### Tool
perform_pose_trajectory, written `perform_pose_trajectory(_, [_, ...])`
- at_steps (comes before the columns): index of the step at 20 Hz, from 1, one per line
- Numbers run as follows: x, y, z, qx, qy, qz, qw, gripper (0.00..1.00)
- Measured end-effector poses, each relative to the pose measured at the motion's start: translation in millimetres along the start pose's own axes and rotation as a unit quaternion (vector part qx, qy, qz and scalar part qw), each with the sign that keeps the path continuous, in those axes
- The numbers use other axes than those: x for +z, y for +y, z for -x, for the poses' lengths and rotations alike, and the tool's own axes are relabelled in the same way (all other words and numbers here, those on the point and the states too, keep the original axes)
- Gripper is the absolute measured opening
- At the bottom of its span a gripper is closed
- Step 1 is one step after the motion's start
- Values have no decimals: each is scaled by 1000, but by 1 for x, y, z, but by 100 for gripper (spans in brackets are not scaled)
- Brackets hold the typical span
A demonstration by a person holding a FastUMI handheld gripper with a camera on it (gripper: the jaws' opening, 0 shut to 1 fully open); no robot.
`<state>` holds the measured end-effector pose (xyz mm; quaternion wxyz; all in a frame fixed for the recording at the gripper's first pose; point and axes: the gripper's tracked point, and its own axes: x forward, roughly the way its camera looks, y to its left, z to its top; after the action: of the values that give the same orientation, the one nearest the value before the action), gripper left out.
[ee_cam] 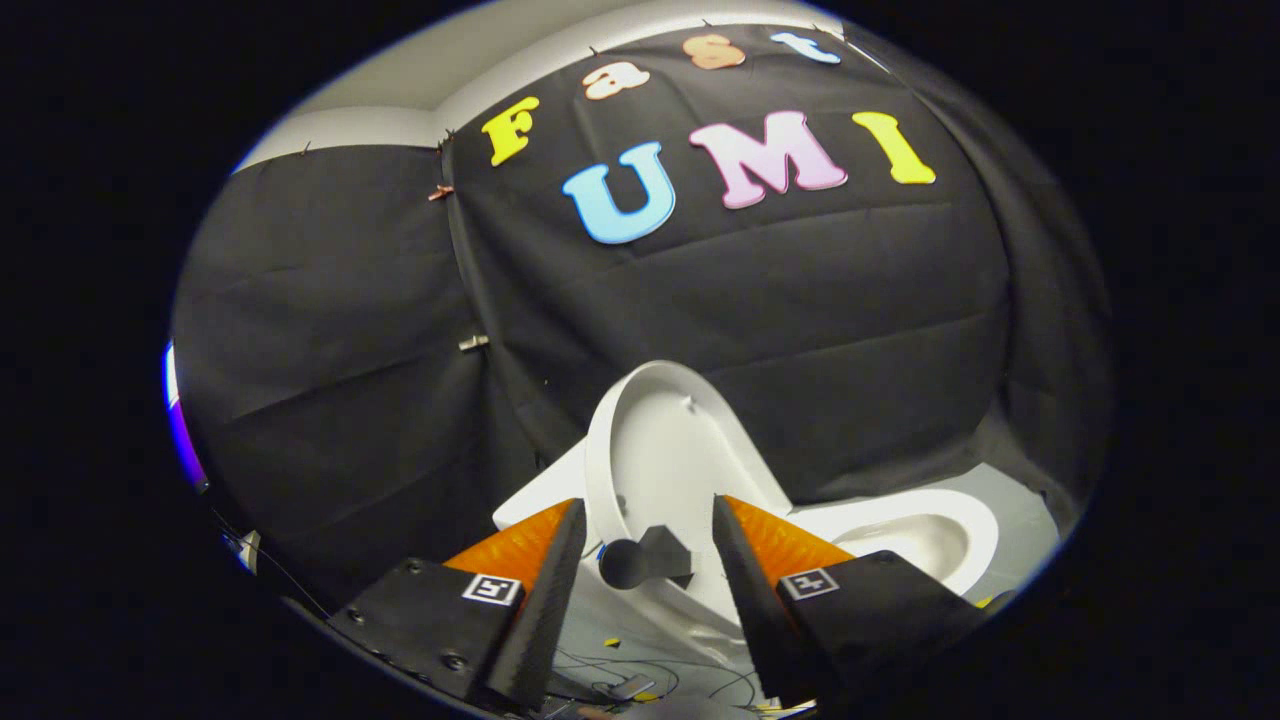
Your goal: Open the toilet lid.
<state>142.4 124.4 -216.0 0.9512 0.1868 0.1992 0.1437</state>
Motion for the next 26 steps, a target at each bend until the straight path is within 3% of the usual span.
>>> perform_pose_trajectory(1, [13, -6, 12, -11, -10, 10, 1000, 84])
perform_pose_trajectory(2, [29, -10, 27, -21, -21, 19, 999, 96])
perform_pose_trajectory(4, [60, -16, 52, -38, -47, 38, 997, 100])
perform_pose_trajectory(10, [131, -14, 137, -71, -124, 106, 984, 99])
perform_pose_trajectory(16, [155, -13, 201, -107, -153, 147, 971, 99])
perform_pose_trajectory(26, [153, -16, 209, -117, -149, 151, 970, 99])
